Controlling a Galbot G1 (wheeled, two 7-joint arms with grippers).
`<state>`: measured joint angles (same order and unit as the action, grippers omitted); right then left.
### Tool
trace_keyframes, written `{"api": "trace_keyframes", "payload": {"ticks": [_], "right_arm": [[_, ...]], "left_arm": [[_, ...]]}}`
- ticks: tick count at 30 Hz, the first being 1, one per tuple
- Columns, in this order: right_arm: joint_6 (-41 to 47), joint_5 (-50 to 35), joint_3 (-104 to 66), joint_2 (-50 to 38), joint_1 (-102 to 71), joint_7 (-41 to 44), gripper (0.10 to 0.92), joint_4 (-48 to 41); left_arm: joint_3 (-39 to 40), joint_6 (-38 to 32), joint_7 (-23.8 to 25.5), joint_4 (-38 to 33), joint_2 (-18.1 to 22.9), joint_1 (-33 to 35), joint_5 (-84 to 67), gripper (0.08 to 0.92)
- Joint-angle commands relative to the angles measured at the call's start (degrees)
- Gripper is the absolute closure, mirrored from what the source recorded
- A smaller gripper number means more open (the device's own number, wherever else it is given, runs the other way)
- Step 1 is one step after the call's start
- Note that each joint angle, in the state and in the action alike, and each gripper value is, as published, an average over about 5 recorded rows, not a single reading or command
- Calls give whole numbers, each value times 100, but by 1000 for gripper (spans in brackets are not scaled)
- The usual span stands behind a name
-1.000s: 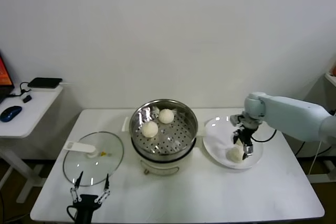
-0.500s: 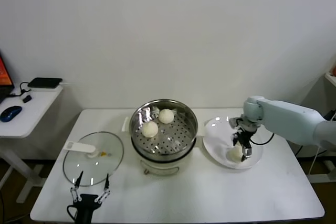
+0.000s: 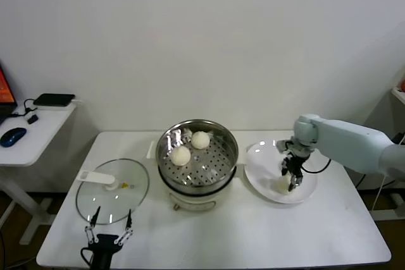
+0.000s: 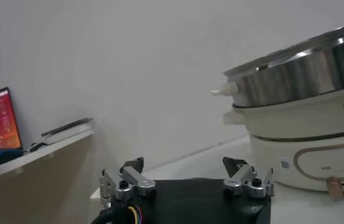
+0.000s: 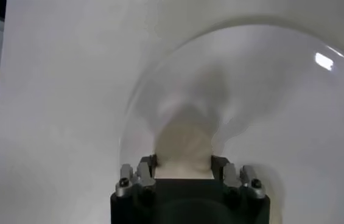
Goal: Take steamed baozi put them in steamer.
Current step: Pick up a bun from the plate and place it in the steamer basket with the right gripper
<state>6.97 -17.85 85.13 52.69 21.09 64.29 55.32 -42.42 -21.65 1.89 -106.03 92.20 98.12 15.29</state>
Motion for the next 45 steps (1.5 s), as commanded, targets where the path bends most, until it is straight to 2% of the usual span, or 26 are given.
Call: {"api": "trace_keyframes", "payload": {"ticks": [1,9,16,23,31,45], "right_arm": [[-337,-344,482,35,1192,226,423,250],[-1311,-542,647,258,2759,549,417,1360],[-2378,-11,100,625,3210,794,415,2080],[-2790,487,-154,1241,3158,501,403,2628],[-2789,990,-221,1985,2381,269,408,2586],[-2637,1341,-190,2621,1193,73,406,1649]], "left_arm": [[7,11,0,1,280,-5,16,177],[32,-12,8,64,280,-34,29,177],[57,-25,1,46,280,-33,23,177],[77,-63,-13,41,280,-6,28,177],[58,-33,-25,-36,280,12,1,177],[10,-33,-30,42,280,-47,2,177]]}}
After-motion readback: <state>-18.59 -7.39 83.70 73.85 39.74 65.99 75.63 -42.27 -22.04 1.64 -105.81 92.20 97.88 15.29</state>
